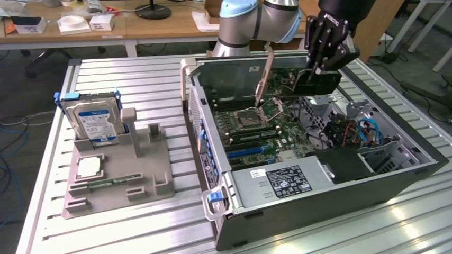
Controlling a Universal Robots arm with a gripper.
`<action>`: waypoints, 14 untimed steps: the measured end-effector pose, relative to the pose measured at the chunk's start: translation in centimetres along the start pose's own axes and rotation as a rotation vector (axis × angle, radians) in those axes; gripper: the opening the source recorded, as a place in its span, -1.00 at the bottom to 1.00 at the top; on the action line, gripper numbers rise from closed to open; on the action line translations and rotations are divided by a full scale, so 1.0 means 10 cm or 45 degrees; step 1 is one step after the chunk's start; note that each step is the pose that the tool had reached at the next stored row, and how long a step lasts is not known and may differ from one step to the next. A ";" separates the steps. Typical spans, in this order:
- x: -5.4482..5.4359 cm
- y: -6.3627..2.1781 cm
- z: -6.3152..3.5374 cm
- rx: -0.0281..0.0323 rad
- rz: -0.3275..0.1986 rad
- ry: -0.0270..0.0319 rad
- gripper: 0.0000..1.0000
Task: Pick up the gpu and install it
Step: 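Insert the gpu into the slot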
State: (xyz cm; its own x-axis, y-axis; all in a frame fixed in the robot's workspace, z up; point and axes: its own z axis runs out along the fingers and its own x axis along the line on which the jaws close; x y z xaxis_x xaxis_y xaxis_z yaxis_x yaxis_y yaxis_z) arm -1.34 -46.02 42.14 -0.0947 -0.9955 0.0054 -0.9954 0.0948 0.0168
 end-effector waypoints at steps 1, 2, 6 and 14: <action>0.00 0.000 0.000 0.0001 -0.007 0.0002 -0.48; 0.00 0.000 0.000 0.0001 -0.015 0.0003 -0.48; 0.01 -0.001 0.000 0.0003 -0.046 0.0009 -0.48; 0.02 -0.001 0.000 0.0007 -0.114 0.0019 -0.48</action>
State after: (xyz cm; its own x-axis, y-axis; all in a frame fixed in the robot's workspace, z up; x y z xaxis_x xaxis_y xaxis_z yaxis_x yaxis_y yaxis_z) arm -1.34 -46.18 42.14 -0.0054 -1.0000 0.0054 -0.9998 0.0055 0.0168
